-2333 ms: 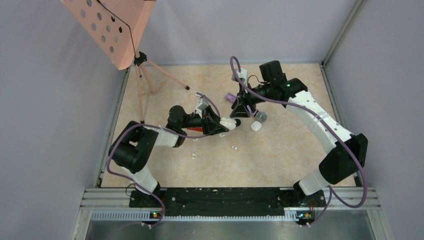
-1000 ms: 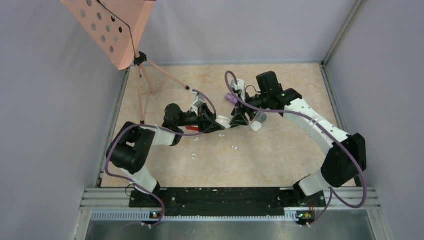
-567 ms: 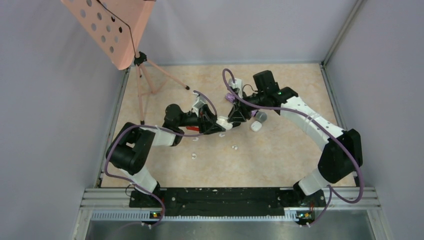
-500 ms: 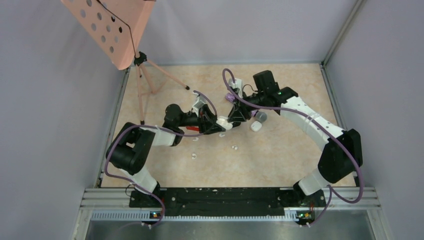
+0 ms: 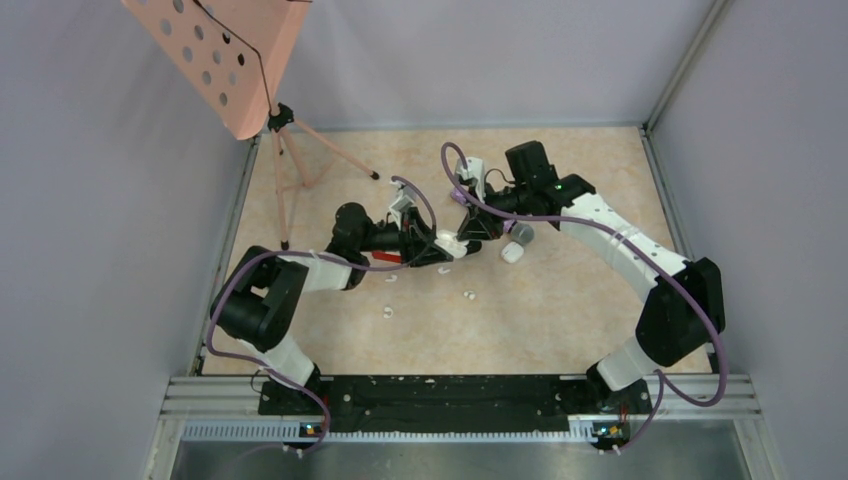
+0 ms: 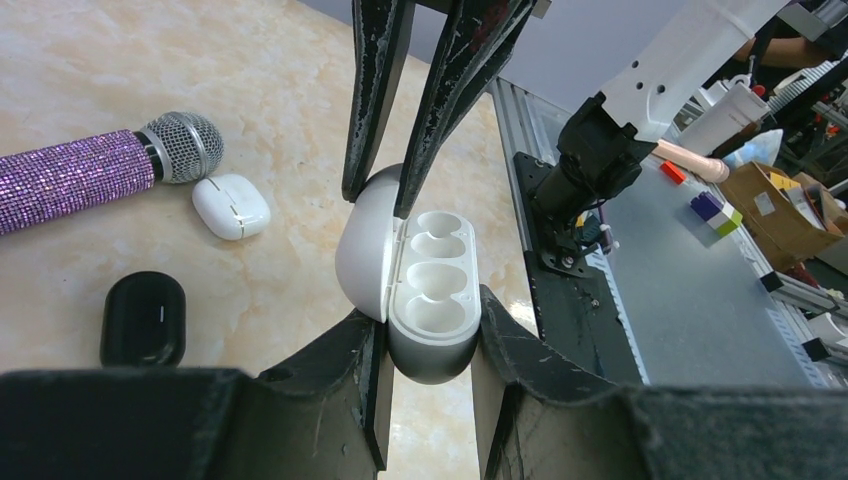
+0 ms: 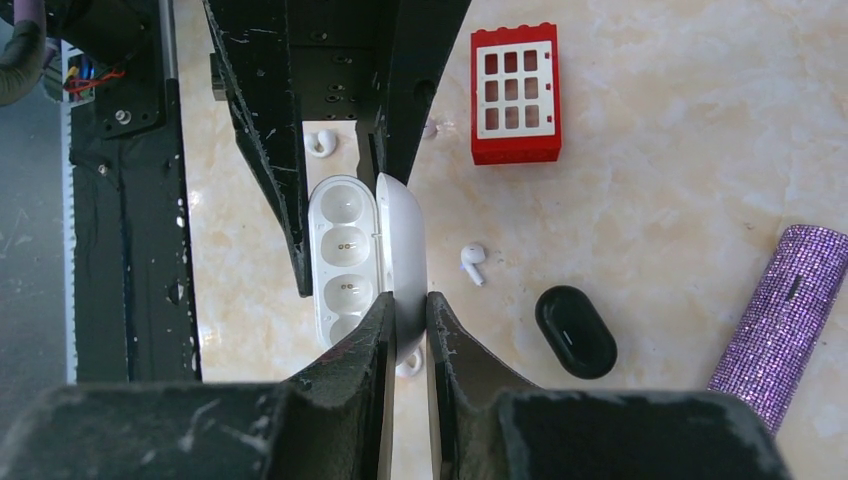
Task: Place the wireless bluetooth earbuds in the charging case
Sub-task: Open the charging case.
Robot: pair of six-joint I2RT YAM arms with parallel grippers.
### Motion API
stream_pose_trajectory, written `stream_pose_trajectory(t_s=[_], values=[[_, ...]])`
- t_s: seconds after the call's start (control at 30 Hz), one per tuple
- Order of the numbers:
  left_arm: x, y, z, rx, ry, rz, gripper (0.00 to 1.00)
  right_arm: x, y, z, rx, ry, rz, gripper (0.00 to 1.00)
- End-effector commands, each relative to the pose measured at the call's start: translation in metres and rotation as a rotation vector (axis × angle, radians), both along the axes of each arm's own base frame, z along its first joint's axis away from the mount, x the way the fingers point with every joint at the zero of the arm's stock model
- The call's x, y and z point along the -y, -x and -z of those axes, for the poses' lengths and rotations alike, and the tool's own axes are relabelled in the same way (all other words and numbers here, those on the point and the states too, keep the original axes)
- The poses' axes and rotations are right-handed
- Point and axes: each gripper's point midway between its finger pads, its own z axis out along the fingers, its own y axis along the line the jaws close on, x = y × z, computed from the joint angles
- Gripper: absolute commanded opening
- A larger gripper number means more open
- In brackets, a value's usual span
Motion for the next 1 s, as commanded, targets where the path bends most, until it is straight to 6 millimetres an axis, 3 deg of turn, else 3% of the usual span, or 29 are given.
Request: stream_pose_trajectory(t_s=[0.0,0.1,0.33,0.43,0.53,0.57,0.67,0.8,0.97], values=[[0.003,-0.011,-0.005,0.010,-0.003,-0.030,0.31,-0.013,0.008,-0.040,0.091,-0.085,-0.061,0.10],[0.003,-0.011,-0.003,0.003,-0.004,-0.035,0.39,-0.013,0.007,-0.042,0.097,-0.086,-0.058,0.10],[0.004,-0.013,-0.005,-0.003,-0.003,-0.041,0.42,-0.011,0.008,-0.040,0.104,-0.080,-0.055,0.10],[0.003,-0.013,-0.004,0.000,-0.002,-0.036,0.29,-0.012,0.008,-0.040,0.105,-0.079,-0.055,0.10],[0.004,-0.009,-0.007,0.026,0.018,-0.012,0.05,-0.011,0.008,-0.039,0.104,-0.075,-0.051,0.10],[0.003,-0.008,-0.009,0.038,0.027,-0.007,0.00,-0.010,0.008,-0.038,0.103,-0.073,-0.049,0.12],[0.002,-0.002,-0.009,0.090,0.048,0.018,0.00,-0.010,0.004,-0.039,0.088,-0.065,-0.017,0.30],[0.001,0.001,-0.007,0.125,0.062,0.033,0.00,-0.005,-0.001,-0.047,0.093,-0.063,0.013,0.44],[-0.001,-0.004,-0.004,0.084,0.077,0.014,0.00,-0.002,0.009,-0.067,0.057,-0.097,-0.032,0.50]])
